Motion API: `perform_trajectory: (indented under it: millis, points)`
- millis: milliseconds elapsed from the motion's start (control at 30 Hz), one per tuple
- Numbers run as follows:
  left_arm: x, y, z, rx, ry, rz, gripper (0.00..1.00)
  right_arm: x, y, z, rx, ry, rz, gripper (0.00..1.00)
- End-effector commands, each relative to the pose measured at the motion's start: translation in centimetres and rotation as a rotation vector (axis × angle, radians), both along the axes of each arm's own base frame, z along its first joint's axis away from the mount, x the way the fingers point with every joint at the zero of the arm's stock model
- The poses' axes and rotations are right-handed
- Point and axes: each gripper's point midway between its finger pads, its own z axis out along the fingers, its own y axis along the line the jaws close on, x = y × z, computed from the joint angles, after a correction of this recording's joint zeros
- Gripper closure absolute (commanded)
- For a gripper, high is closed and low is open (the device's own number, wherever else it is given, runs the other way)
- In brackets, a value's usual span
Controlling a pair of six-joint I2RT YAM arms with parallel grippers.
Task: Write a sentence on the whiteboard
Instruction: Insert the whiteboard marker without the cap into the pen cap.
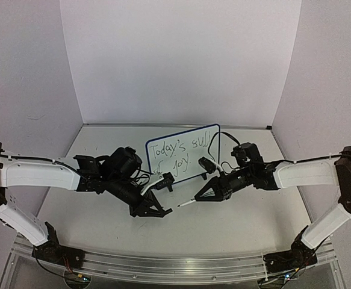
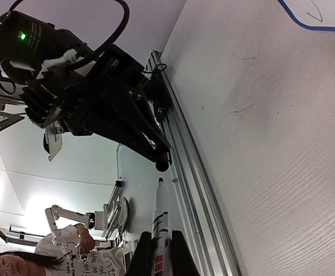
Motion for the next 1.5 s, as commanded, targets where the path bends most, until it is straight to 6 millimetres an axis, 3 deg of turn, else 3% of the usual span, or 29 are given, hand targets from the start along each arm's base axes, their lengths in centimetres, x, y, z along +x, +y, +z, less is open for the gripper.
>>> perform_trajectory:
  millis: [0, 1467]
  points:
    - [0.3, -1.3, 2.1, -0.066, -0.039, -0.029, 1.0, 0.5, 1.2, 1.7, 0.052, -0.046, 0.023, 1.0]
    - [0.6, -1.2, 2.5, -0.071, -0.063, -0.014, 1.0, 0.0, 2.8, 0.7, 0.048, -0.021, 0.07, 1.0]
